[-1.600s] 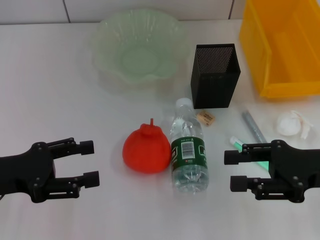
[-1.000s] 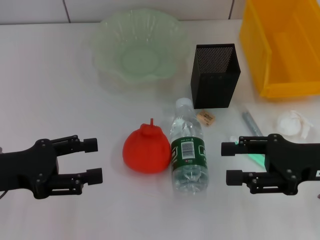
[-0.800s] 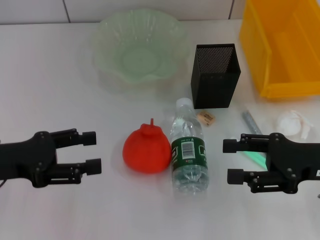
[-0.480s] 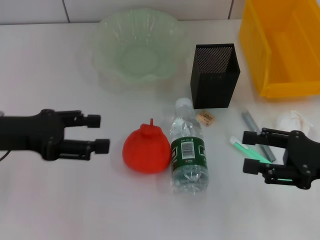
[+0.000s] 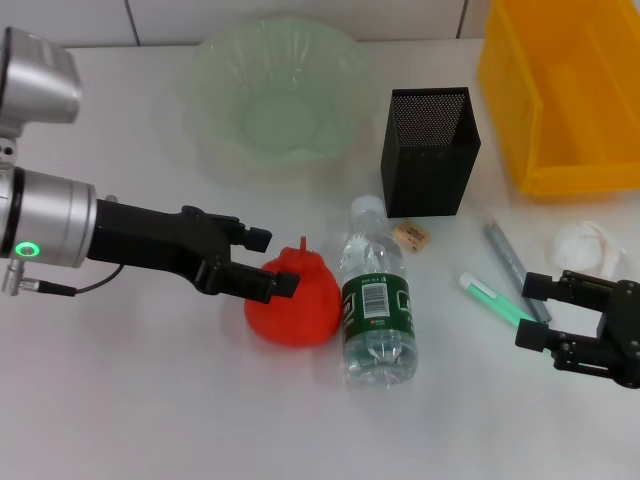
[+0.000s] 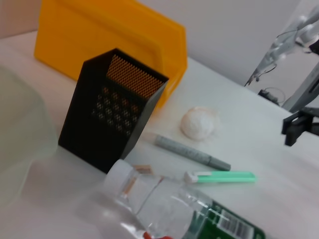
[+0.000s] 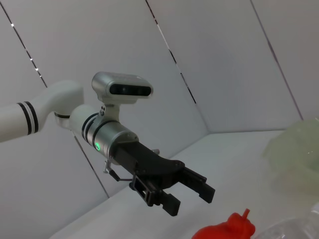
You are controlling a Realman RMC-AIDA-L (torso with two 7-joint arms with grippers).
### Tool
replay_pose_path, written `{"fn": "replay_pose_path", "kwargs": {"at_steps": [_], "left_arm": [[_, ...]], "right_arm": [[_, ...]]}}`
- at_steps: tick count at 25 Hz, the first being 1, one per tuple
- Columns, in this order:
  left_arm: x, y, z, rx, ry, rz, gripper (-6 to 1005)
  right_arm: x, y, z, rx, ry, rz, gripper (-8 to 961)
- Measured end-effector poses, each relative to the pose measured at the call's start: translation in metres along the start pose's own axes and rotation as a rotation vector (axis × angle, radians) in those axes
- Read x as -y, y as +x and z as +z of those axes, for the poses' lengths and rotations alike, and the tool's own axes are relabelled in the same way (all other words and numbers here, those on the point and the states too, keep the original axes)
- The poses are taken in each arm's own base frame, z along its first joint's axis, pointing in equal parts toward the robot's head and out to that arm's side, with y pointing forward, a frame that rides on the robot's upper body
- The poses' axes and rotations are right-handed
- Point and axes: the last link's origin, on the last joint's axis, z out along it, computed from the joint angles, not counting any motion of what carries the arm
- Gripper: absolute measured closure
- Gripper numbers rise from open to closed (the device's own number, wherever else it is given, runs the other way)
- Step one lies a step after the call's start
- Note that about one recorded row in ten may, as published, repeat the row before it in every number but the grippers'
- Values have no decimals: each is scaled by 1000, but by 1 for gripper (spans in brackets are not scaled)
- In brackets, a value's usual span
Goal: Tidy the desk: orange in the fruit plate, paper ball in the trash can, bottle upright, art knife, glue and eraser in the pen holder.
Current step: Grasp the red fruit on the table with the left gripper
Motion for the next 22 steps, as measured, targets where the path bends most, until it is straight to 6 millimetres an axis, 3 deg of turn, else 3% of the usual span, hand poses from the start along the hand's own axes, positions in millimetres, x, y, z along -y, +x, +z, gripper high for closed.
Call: {"fn": "replay_pose_path", "kwargs": {"at_steps": [17,22], "left_arm": [[8,-25,24,66,40,-57,214],[8,-26,25,68,44,-57,393]], "right_arm": [[-4,4,-1,15,0,15,214],[-4,3,1,16,-6,14,214]]}}
